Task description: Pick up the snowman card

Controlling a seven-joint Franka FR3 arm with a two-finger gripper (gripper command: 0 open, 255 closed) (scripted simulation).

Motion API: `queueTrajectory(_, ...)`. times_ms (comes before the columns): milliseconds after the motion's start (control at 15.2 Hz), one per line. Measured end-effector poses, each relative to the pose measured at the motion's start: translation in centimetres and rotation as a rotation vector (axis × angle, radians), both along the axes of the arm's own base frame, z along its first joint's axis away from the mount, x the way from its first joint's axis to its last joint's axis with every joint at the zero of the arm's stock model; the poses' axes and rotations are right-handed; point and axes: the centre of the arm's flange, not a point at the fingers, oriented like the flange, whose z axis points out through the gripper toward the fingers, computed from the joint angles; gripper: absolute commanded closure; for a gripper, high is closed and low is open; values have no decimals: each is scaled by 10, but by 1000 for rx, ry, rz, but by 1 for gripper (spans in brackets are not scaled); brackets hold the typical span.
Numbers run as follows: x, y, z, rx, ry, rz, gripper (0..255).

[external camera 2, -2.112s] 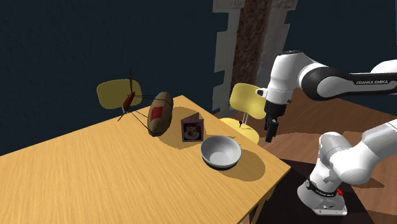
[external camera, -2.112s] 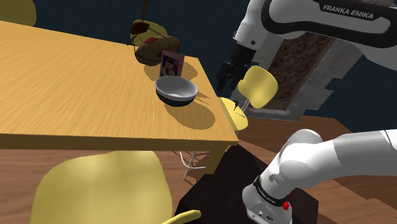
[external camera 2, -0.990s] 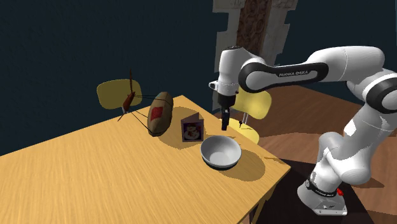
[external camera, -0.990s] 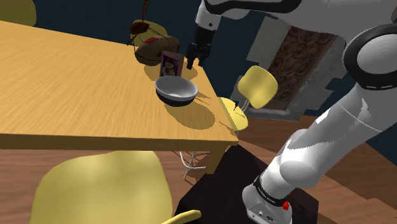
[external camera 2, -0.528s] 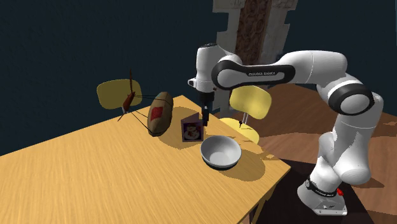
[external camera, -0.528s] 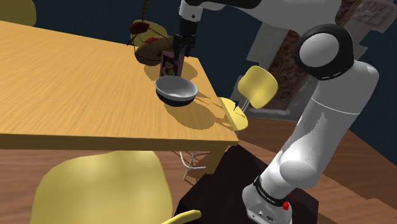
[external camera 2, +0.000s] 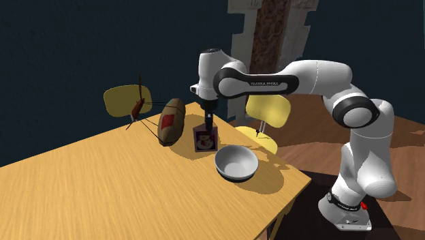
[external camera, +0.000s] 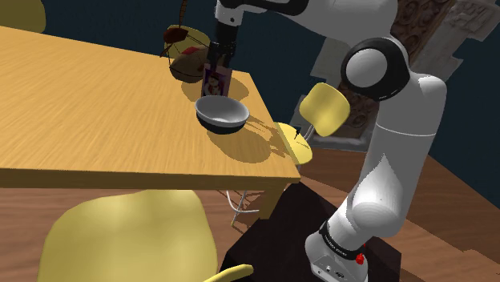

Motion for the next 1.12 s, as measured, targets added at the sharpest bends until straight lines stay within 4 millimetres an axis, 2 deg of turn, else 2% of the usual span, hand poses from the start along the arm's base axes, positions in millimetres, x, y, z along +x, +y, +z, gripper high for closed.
queueTrajectory(198,2,-4,-2,-10,-35,-3,0)
queueTrajectory(264,0,-4,-3,-13,-49,-3,255)
queueTrajectory(660,8,-14,7,-85,-47,2,255)
queueTrajectory(792,14,-13,8,-41,-29,3,255)
queueTrajectory(990,0,-2,3,-5,-21,2,255)
queueTrajectory(1122,-3,0,1,1,-14,3,255)
